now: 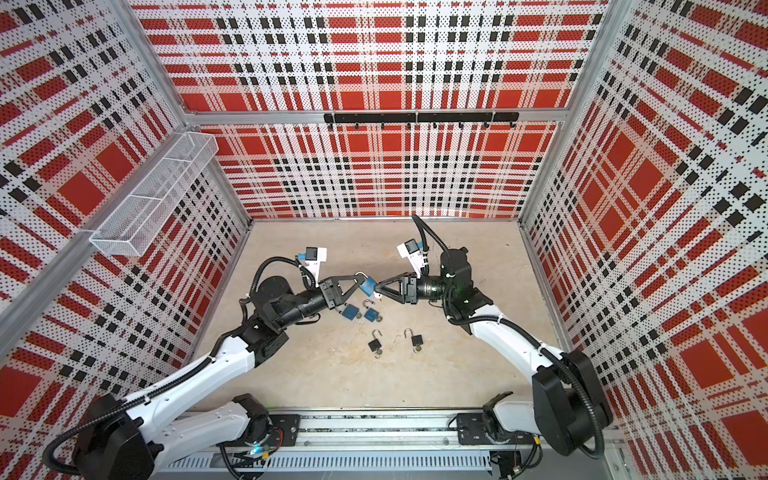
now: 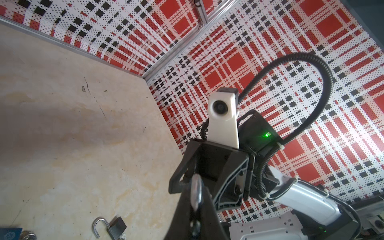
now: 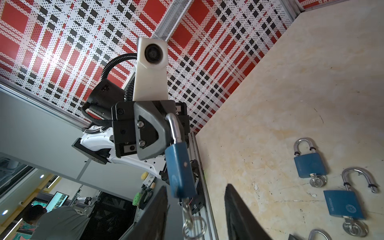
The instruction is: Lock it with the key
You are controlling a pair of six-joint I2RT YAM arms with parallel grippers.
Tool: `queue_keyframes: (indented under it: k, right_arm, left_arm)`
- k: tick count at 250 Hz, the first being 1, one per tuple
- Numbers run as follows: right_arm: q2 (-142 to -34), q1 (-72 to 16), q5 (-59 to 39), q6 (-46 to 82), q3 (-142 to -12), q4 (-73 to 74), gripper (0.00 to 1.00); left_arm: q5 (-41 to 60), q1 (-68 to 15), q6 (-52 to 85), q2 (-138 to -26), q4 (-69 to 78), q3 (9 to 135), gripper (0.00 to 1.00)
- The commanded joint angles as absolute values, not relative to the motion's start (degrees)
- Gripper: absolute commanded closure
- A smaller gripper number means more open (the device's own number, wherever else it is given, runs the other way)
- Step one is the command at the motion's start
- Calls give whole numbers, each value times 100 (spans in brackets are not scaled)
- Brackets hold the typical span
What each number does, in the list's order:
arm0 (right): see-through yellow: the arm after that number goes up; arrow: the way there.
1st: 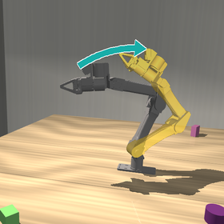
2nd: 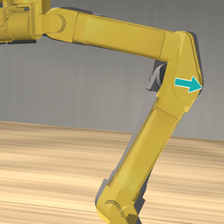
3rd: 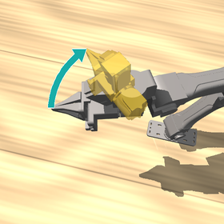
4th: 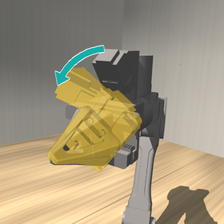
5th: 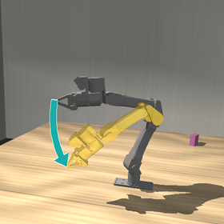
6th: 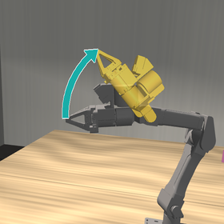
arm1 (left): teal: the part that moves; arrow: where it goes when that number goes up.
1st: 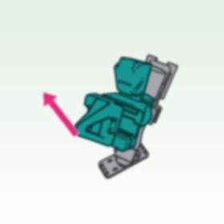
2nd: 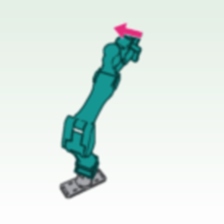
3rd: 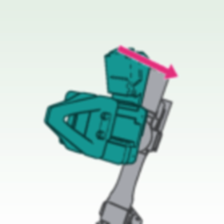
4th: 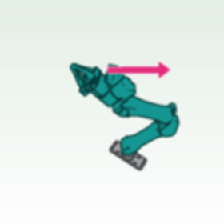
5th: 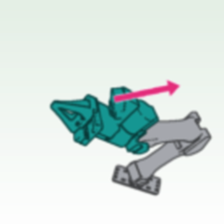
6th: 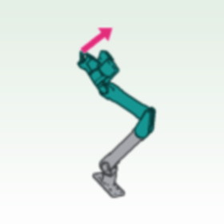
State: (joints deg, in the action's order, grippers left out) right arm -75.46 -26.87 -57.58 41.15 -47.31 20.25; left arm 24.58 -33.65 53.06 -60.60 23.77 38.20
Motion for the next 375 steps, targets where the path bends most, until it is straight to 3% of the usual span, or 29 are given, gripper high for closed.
queue_keyframes:
  k: [1,26,140,239,287,314,375]
  right_arm:
    - [-7478,-2681,-5862,4386,-4644,2709,58]
    - [-7524,-2681,-5888,4431,-4640,2807,63]
    - [-7739,-2707,-5915,4478,-4683,2901,65]
    - [-7837,-2723,-5941,4454,-4813,2848,74]
    - [-7880,-2723,-5941,4447,-4837,2830,87]
    - [-7888,-2720,-5942,4460,-4827,2830,100]
    - [-7810,-2725,-5950,4511,-4724,2861,100]
  left_arm:
    - [2190,-3298,5264,-5920,2648,3785,100]
    - [2167,-3303,5283,-5936,2646,3788,100]
    - [2013,-3357,5379,-6033,2798,3825,100]
    - [1974,-3474,5418,-6230,2988,3850,100]
    - [1926,-3497,5410,-6248,3051,3858,100]
    - [1881,-3494,5397,-6249,3059,3858,100]
    - [1831,-3334,5370,-6096,3064,3823,100]
